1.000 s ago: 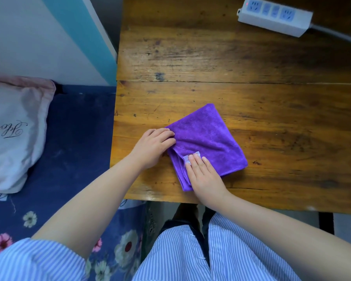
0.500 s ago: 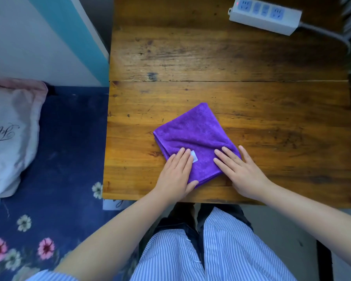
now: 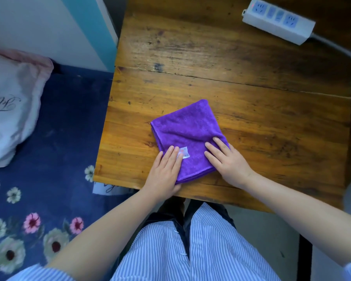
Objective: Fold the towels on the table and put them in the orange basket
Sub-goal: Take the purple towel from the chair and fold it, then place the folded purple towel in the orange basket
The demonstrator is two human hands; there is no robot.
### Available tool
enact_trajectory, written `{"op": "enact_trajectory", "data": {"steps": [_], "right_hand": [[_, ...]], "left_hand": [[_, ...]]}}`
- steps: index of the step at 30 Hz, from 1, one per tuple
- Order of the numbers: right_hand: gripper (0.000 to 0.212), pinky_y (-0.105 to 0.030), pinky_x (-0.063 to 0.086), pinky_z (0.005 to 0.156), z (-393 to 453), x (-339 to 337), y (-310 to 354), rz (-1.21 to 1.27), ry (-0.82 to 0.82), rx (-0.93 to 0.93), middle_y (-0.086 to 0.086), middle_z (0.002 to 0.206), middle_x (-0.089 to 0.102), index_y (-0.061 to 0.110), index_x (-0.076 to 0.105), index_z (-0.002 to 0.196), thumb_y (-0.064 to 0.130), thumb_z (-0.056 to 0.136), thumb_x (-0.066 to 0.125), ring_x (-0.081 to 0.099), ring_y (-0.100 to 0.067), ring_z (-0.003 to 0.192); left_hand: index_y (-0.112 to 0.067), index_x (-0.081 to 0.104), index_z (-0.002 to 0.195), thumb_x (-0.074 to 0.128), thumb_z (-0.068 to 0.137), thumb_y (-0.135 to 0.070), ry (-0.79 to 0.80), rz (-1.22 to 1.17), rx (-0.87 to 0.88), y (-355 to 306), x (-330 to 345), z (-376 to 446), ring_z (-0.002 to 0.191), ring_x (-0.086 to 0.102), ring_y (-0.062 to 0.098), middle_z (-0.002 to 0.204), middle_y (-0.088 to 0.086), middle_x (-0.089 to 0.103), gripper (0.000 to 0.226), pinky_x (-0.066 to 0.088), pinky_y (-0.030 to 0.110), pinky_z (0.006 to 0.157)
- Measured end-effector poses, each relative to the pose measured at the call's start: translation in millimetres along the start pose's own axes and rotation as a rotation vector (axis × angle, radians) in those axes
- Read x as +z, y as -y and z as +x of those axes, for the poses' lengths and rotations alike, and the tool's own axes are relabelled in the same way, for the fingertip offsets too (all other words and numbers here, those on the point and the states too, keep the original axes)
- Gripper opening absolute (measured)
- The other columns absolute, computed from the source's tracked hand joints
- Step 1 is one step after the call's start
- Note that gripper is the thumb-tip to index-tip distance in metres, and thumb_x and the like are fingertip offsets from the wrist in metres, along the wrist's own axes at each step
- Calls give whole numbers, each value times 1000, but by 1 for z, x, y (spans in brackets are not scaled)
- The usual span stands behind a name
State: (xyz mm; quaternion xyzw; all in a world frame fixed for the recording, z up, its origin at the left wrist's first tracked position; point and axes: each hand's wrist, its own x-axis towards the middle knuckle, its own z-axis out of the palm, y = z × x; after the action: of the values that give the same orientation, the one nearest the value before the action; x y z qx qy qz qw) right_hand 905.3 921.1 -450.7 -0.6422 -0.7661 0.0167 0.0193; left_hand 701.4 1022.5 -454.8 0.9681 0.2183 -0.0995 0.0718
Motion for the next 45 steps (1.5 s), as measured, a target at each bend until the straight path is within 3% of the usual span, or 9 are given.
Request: {"op": "enact_trajectory", "data": {"steps": [4,9,14,21,26,31,35,39,45], "right_hand": [[35,-36,59,51,6,-6,-2,103,-64,-27,-18,89,74,0,73,79,2,71,38,69,-42,84],[37,-39,58,54,16,-27,-12,302,-53,31,-17,84,74,-2,71,79,-8,43,79,71,-36,78],[25,-36,59,53,28,-45,-22,463,-31,33,-16,81,72,-2,68,81,2,58,58,70,-33,70],[34,-33,54,47,20,-50,-27,207,87,-136,-16,75,63,-2,63,80,-6,47,74,64,-34,70],[44,-33,56,54,24,-61,-25,114,122,-241,-19,81,63,-1,61,84,-8,43,75,63,-36,74],[63,-32,58,65,29,-76,-14,-36,185,-317,-20,95,71,4,69,91,6,30,86,69,-34,90],[40,-25,52,42,54,-93,24,66,296,-401,-8,69,65,7,62,72,8,37,81,65,-28,60],[29,-35,49,79,78,-115,73,230,425,-401,-15,108,64,1,61,105,6,77,58,59,-32,103],[40,-29,40,83,103,-145,236,431,658,-454,-17,114,63,-1,55,118,1,78,59,57,-30,107]], "left_hand": [[1,67,110,87,32,-51,50,-17,-100,-17,-6,-2,109,64,31,116,17,67,96,53,46,84],[0,62,110,89,26,-51,117,-100,-234,-34,-9,3,106,66,33,112,19,68,102,54,49,81],[-1,72,93,92,12,-22,67,-143,-302,-38,-15,4,94,71,29,99,15,73,86,57,45,73],[-2,73,80,94,18,-18,-9,-193,-238,-23,-30,1,71,74,25,82,13,75,67,57,31,54],[-6,56,120,63,83,-19,108,-324,-408,-19,-63,-7,111,60,26,125,11,60,39,50,33,83],[-7,54,111,49,90,-19,165,-431,-539,-13,-87,-32,106,57,30,115,11,62,24,42,34,83],[-6,53,97,49,90,-16,128,-496,-632,-6,-98,-86,101,57,30,106,13,63,13,39,32,76],[-6,57,99,51,87,-15,52,-592,-772,-3,-101,-153,99,57,29,105,13,65,16,29,25,68],[-13,57,92,49,81,-22,-81,-804,-1017,-5,-104,-322,94,56,25,88,-1,54,16,32,24,71]]}}
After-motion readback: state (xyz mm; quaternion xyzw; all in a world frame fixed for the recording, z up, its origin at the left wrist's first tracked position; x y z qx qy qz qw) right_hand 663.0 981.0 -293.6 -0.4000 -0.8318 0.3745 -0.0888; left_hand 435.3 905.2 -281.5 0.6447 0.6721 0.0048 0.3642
